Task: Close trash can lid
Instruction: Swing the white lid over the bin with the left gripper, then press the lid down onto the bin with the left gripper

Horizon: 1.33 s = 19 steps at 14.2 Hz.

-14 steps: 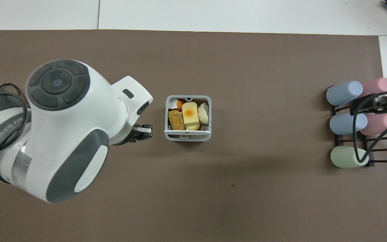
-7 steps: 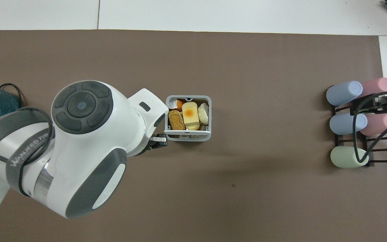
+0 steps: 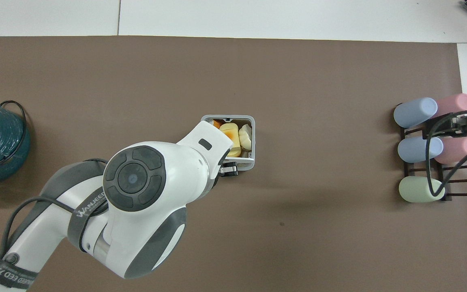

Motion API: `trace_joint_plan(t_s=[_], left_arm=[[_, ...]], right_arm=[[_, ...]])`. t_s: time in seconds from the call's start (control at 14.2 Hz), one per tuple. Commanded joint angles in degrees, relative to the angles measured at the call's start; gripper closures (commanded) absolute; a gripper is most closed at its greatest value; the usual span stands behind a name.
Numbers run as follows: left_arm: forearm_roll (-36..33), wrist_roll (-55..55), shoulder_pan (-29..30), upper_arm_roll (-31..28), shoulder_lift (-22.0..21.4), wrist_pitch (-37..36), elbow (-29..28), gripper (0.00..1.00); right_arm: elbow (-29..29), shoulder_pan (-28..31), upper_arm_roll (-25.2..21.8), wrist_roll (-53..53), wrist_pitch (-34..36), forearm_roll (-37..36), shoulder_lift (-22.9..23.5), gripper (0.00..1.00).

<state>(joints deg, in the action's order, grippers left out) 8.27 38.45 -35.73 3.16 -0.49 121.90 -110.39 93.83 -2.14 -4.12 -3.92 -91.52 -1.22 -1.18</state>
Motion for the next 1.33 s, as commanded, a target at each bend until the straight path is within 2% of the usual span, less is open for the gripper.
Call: trace_joint_plan(t_s=[0.0, 0.56, 1.26], left_arm=[[1.1, 0.6, -1.0, -1.0, 0.9, 4.9, -1.4, 0.92], [4.3, 0.6, 0.1, -1.1, 5.6, 18.4, -0.7, 0.92], [4.4, 0.3, 2.5, -1.1, 10.4, 26.3, -0.6, 0.92]], right_arm=[[1.4, 0.1, 0.0, 1.1, -0.1, 0.6, -1.5, 0.00], [1.4, 0.1, 0.1, 1.1, -0.1, 0.6, -1.5, 0.00], [1.4, 0.1, 0.1, 1.1, -0.1, 0.6, -1.5, 0.00]])
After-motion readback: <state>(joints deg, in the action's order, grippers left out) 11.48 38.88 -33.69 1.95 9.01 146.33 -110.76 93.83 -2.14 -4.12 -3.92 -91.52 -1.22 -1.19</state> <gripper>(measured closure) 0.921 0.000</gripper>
